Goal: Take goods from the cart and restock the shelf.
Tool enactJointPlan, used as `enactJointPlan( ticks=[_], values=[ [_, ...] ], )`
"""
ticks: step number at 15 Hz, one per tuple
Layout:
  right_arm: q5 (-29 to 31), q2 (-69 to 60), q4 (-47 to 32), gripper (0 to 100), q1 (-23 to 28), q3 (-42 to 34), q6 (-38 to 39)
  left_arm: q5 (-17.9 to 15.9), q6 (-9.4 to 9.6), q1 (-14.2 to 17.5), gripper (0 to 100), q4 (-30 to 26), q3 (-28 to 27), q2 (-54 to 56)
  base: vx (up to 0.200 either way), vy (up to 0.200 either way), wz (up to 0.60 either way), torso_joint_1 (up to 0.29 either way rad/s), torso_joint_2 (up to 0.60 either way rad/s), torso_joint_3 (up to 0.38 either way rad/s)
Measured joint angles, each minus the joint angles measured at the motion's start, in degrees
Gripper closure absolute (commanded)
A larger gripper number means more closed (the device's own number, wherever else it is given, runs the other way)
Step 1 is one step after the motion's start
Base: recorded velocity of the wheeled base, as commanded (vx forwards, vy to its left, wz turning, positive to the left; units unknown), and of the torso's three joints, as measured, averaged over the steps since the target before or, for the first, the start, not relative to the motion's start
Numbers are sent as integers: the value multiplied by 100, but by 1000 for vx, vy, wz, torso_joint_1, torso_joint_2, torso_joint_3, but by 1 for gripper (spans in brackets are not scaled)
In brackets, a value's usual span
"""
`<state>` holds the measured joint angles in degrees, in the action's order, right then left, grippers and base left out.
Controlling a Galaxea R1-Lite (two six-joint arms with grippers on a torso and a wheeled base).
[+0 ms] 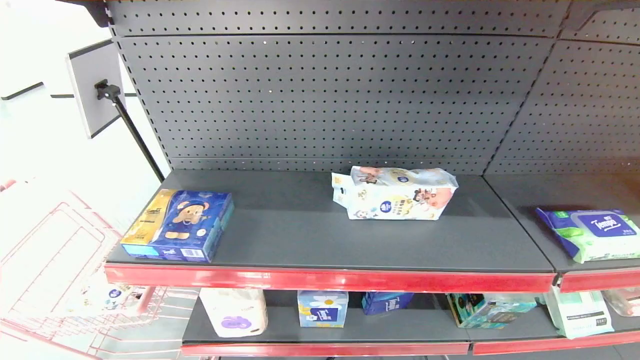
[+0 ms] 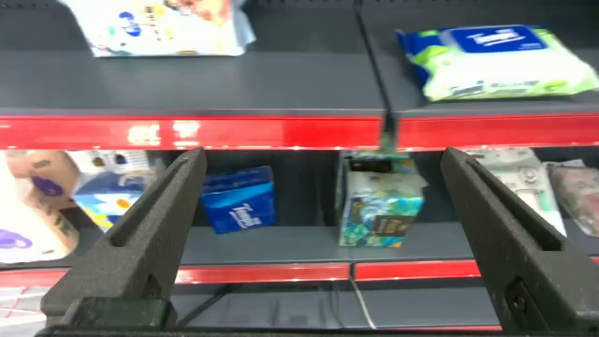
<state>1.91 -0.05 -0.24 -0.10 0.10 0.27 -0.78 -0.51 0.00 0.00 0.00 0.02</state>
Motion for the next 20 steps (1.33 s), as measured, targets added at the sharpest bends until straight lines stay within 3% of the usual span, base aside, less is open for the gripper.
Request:
enactJointPlan(
  ticks=[20],
  values=[
    [0, 0, -2, 0, 2, 1, -2, -1, -9, 0, 0, 0, 0, 0, 0, 200, 0, 3, 3, 2]
  ],
)
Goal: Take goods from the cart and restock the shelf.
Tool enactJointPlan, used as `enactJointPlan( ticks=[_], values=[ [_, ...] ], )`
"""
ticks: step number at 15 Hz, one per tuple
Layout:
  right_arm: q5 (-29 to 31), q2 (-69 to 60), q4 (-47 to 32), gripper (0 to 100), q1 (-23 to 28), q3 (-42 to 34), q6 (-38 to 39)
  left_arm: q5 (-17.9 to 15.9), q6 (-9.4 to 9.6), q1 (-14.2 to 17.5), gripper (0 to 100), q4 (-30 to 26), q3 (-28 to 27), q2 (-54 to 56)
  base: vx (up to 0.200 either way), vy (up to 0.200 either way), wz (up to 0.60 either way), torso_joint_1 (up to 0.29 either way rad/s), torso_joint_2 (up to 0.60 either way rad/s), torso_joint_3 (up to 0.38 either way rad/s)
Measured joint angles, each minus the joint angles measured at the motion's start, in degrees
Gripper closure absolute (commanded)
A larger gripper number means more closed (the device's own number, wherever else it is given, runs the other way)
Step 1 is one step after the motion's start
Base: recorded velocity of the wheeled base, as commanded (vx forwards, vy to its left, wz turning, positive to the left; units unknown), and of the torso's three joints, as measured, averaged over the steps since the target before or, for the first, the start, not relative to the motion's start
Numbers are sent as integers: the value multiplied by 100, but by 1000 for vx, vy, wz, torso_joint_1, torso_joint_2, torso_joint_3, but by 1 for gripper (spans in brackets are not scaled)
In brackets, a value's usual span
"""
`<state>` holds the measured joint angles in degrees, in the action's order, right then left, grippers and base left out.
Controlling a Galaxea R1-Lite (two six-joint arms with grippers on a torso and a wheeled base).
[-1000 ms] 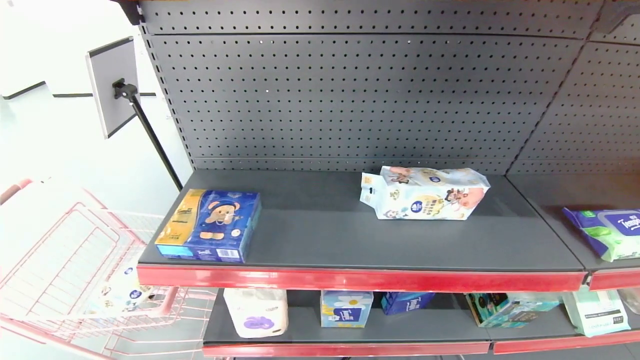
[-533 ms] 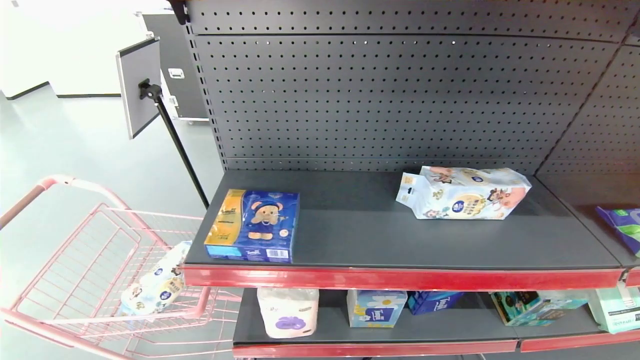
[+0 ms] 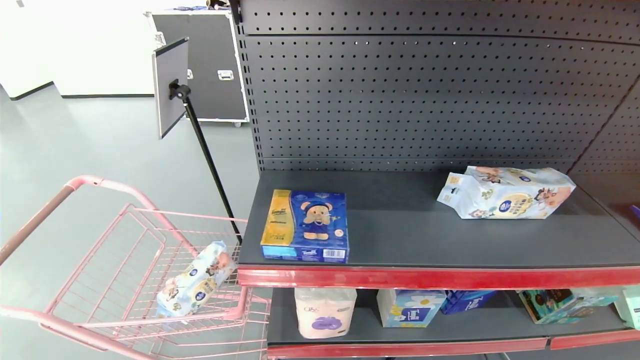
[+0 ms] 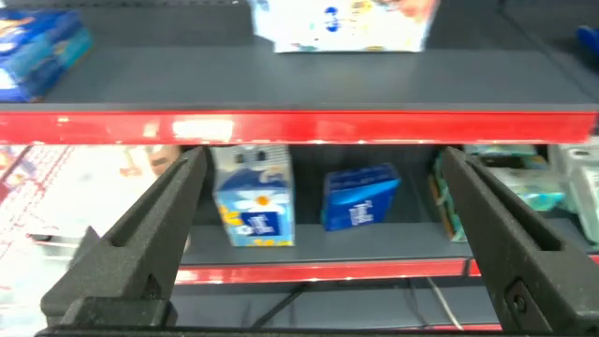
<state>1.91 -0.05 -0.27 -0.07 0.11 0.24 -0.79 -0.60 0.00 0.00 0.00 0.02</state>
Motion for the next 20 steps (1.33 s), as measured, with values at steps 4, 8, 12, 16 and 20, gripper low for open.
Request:
enactJointPlan(
  ticks=[4, 8, 12, 16, 20],
  values=[
    [-4, 0, 0, 0, 2, 0, 0, 1, 0, 0, 0, 0, 0, 0, 0, 200, 0, 1, 4, 1],
    [0, 0, -2, 0, 2, -1, 2, 1, 2, 0, 0, 0, 0, 0, 0, 200, 0, 2, 1, 4],
    [0, 0, 0, 0, 2, -1, 2, 1, 0, -2, 0, 0, 0, 0, 0, 150, 0, 1, 3, 1],
    [0, 0, 0, 0, 2, -1, 2, 1, 6, 0, 0, -2, 0, 0, 0, 0, 0, 0, 0, 0],
    [0, 0, -2, 0, -2, -1, 0, 1, 2, -2, 0, 0, 0, 0, 0, 0, 0, 0, 0, 0]
  ],
)
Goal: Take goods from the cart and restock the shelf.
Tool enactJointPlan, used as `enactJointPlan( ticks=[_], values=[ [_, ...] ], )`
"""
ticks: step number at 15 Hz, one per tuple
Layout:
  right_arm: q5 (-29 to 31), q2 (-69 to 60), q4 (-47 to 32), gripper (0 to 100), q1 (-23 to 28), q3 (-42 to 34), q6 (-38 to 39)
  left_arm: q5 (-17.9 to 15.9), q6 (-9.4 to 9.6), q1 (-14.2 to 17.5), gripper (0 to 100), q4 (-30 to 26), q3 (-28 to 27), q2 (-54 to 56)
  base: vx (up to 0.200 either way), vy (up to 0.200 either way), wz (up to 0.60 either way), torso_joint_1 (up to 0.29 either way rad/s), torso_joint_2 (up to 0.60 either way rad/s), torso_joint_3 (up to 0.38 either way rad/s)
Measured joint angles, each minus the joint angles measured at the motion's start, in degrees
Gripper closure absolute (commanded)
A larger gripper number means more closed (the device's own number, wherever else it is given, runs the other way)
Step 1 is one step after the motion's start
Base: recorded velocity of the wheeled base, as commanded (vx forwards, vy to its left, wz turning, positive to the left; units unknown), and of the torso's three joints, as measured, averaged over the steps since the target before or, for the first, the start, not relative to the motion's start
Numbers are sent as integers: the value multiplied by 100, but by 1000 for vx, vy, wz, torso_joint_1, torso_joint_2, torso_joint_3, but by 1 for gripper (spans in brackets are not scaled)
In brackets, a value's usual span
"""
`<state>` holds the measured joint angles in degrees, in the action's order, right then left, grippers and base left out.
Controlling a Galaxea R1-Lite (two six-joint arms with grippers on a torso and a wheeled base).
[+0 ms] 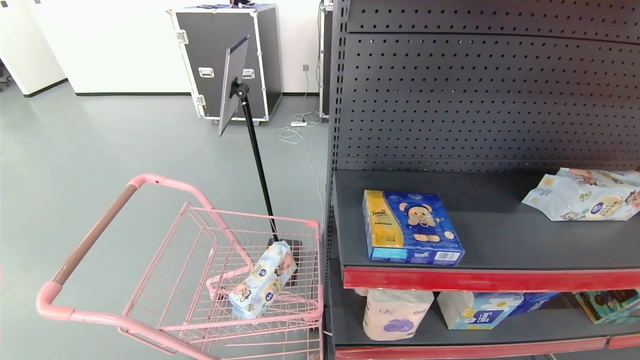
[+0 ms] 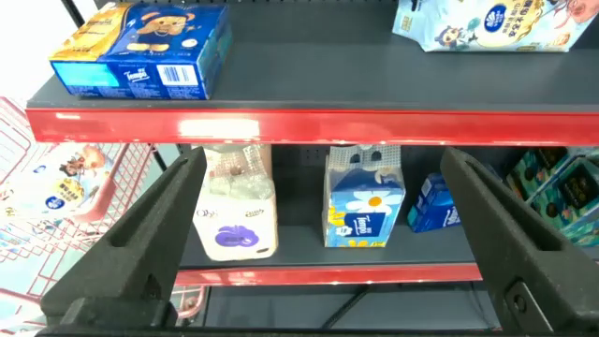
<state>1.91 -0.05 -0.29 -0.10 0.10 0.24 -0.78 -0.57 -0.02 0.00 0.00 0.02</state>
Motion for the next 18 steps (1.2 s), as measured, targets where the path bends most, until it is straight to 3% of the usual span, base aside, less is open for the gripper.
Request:
enactJointPlan(
  ticks=[7, 18],
  values=[
    [0, 0, 5, 0, 2, 0, 27, 0, 6, 0, 0, 0, 0, 0, 0, 0, 0, -12, 23, 14],
    [16, 0, 2, 0, 2, 0, 44, -1, 6, 2, 0, 0, 0, 0, 0, 0, 0, -133, 321, 180]
  ],
)
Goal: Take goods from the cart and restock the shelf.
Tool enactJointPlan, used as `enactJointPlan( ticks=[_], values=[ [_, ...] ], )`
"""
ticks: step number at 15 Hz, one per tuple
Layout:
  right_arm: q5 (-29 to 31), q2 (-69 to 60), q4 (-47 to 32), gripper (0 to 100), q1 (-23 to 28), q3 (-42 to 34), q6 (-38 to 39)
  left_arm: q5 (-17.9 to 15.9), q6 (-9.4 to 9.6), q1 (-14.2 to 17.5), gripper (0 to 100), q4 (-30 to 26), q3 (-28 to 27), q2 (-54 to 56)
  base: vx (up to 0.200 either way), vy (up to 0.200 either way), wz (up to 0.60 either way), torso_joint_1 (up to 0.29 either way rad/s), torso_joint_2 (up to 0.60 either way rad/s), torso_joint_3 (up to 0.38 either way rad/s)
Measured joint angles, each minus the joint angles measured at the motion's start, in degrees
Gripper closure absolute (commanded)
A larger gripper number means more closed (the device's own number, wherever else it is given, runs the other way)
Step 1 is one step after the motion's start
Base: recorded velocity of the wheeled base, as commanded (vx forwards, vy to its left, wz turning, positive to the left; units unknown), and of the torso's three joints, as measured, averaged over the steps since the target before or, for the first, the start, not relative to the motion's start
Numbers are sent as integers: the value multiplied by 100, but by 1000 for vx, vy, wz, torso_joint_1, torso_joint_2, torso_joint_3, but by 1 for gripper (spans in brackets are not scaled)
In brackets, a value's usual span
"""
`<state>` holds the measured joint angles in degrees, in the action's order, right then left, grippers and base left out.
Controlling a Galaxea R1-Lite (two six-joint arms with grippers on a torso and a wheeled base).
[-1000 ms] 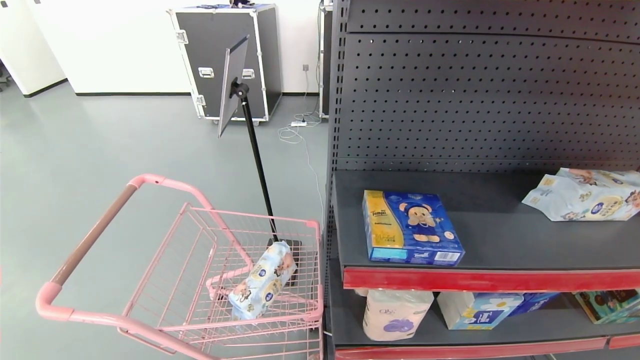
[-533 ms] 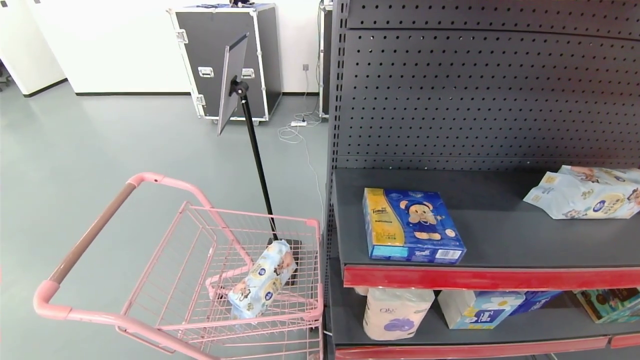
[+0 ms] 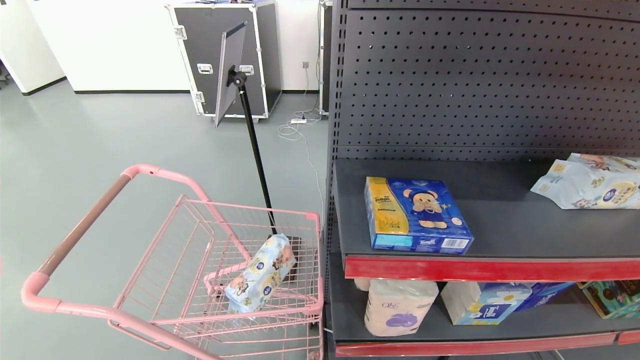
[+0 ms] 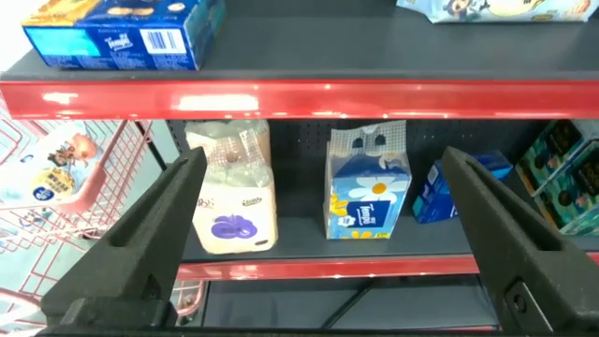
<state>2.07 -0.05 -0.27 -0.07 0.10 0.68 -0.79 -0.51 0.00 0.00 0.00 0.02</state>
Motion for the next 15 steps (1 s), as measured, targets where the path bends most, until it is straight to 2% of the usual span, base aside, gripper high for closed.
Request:
enactJointPlan(
  ticks=[15],
  values=[
    [-7, 0, 0, 0, 2, 0, -9, -10, 18, 0, 0, 0, 0, -2, 0, 0, 0, -146, 380, 229]
  ],
)
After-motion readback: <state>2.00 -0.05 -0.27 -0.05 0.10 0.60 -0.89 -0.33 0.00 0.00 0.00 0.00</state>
